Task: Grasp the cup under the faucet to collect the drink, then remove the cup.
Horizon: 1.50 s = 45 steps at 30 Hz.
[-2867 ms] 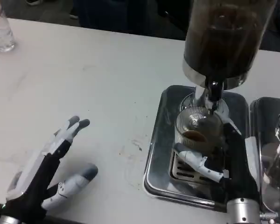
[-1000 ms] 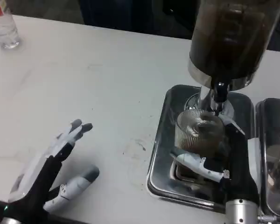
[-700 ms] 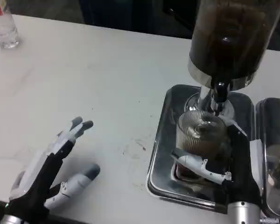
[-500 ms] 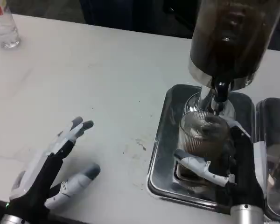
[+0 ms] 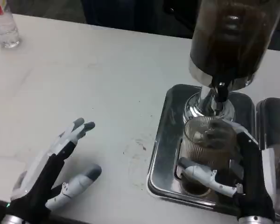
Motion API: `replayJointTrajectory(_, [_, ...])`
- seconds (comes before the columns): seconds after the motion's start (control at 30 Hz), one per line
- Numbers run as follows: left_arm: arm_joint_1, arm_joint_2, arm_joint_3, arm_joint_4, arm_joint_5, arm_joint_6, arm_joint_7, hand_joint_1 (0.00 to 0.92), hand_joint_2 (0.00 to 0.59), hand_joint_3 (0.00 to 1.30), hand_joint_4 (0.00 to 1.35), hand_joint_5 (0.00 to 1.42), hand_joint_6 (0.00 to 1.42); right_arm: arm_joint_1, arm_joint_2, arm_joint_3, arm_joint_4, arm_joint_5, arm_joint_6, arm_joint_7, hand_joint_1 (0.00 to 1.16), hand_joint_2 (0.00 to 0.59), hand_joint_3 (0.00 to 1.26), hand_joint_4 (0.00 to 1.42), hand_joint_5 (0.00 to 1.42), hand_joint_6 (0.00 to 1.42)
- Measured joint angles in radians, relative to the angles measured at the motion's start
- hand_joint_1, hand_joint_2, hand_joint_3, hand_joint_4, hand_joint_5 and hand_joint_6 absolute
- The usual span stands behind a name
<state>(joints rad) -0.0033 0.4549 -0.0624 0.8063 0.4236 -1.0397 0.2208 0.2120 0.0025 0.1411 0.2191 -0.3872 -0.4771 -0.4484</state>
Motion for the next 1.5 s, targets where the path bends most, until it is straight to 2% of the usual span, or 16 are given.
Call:
replayJointTrajectory(0.1, [0.000, 0.002, -0.002, -0.001, 0.001, 0.000, -0.002, 0.000, 0.148, 0.13, 0.00, 0.12, 0.00, 0.020, -0.005, 0.001, -0.026, 0.000, 0.000, 0.013, 1.00, 0.192, 0.83, 0.82, 0.97, 1.29])
replayJointTrajectory(0.23, [0.001, 0.026, -0.006, -0.037, 0.004, 0.010, -0.036, 0.000, 0.148, 0.04, 0.00, 0.01, 0.00, 0.056, -0.007, -0.002, -0.074, 0.019, 0.000, 0.035, 1.00, 0.192, 0.83, 0.82, 0.97, 1.30])
replayJointTrajectory(0.4, [0.028, 0.078, 0.004, -0.130, 0.005, 0.040, -0.061, 0.000, 0.148, 0.00, 0.00, 0.00, 0.00, 0.119, -0.018, -0.009, -0.168, 0.029, 0.000, 0.080, 1.00, 0.192, 0.83, 0.82, 0.98, 1.34])
replayJointTrajectory(0.57, [0.065, 0.089, 0.007, -0.188, 0.001, 0.068, -0.076, 0.000, 0.148, 0.00, 0.00, 0.00, 0.00, 0.154, -0.017, -0.016, -0.231, 0.050, 0.004, 0.119, 1.00, 0.192, 0.84, 0.83, 0.98, 1.35])
replayJointTrajectory(0.73, [0.134, 0.122, 0.009, -0.334, 0.030, 0.128, -0.109, 0.000, 0.143, 0.00, 0.00, 0.00, 0.00, 0.217, -0.017, -0.013, -0.325, 0.063, 0.007, 0.169, 0.99, 0.190, 0.84, 0.84, 0.99, 1.36])
replayJointTrajectory(0.87, [0.199, 0.142, 0.020, -0.454, 0.061, 0.178, -0.127, 0.000, 0.144, 0.00, 0.00, 0.00, 0.00, 0.257, -0.015, -0.014, -0.365, 0.066, 0.009, 0.189, 0.99, 0.189, 0.84, 0.85, 0.99, 1.36])
replayJointTrajectory(1.07, [0.314, 0.210, 0.081, -0.674, 0.142, 0.248, -0.158, 0.000, 0.144, 0.00, 0.00, 0.00, 0.00, 0.292, -0.018, -0.026, -0.436, 0.066, 0.013, 0.210, 0.98, 0.189, 0.84, 0.85, 1.00, 1.36])
replayJointTrajectory(1.13, [0.344, 0.216, 0.101, -0.729, 0.155, 0.262, -0.159, 0.000, 0.143, 0.00, 0.00, 0.00, 0.00, 0.304, -0.022, -0.035, -0.465, 0.075, 0.014, 0.230, 0.98, 0.188, 0.84, 0.86, 1.00, 1.36])
replayJointTrajectory(1.37, [0.423, 0.224, 0.126, -0.784, 0.212, 0.286, -0.160, 0.000, 0.136, 0.00, 0.00, 0.00, 0.00, 0.342, -0.052, -0.043, -0.510, 0.085, 0.013, 0.273, 0.97, 0.190, 0.86, 0.86, 1.01, 1.38])
replayJointTrajectory(1.5, [0.474, 0.221, 0.135, -0.809, 0.219, 0.291, -0.157, 0.000, 0.134, 0.00, 0.00, 0.00, 0.00, 0.369, -0.055, -0.042, -0.541, 0.105, 0.013, 0.303, 0.96, 0.188, 0.86, 0.86, 1.01, 1.38])
